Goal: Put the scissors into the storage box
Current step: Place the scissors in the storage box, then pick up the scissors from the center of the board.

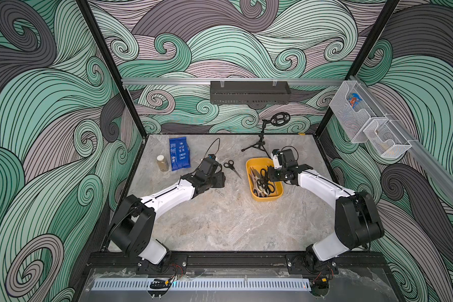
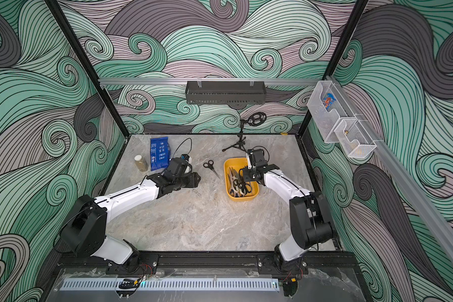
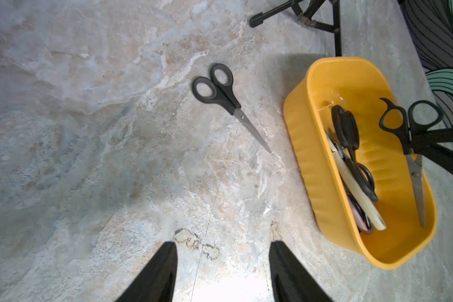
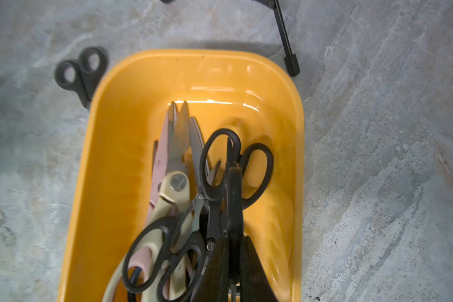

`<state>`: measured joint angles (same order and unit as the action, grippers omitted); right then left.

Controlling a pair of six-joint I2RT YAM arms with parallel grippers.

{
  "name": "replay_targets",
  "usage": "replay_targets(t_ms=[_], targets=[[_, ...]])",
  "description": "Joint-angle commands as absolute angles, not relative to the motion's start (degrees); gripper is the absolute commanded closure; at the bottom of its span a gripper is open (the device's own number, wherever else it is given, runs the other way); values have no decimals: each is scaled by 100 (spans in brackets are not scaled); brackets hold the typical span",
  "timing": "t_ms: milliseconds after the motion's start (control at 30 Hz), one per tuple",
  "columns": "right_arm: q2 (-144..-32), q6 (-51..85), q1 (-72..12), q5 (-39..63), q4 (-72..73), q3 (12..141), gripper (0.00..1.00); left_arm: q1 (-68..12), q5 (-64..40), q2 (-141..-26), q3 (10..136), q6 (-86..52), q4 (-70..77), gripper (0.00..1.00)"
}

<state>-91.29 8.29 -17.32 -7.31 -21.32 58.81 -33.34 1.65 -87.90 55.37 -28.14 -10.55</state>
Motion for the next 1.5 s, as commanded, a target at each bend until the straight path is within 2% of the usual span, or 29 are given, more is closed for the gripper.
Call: replay_targets(t_ms=[0,67,200,267,367,567,900,1467], targets=[[-9390,642,-1989,-1312,-2281,5939,88,-3244,-86,-9038,5859,-2922,-1223,41],[-9487,632,-2075,-1323,-2278,5967,87,-3201,-135,-9236,5976,-2924,-1196,41],[-9562,679,-2268,-1282,-2278,6045,77,-3058,-184,-9742,6413,-2909,-1283,41],[-9508,709,-2302,-1085,-2274,6078,68,-2977,-210,-10060,6726,-2875,-1388,42],[-9318,773,-2303,-759,-2265,6124,62,-2880,-171,-10574,7325,-2785,-1666,43],[-8761,817,-2251,-741,-2261,6178,49,-2784,81,-11425,8366,-2580,-2258,46],[-8205,1081,-1883,-283,-2066,6100,45,-2722,169,-12449,9497,-2479,-2790,59],[-8331,1029,-1750,-105,-2029,6082,44,-2726,342,-13429,10725,-2553,-3347,58]])
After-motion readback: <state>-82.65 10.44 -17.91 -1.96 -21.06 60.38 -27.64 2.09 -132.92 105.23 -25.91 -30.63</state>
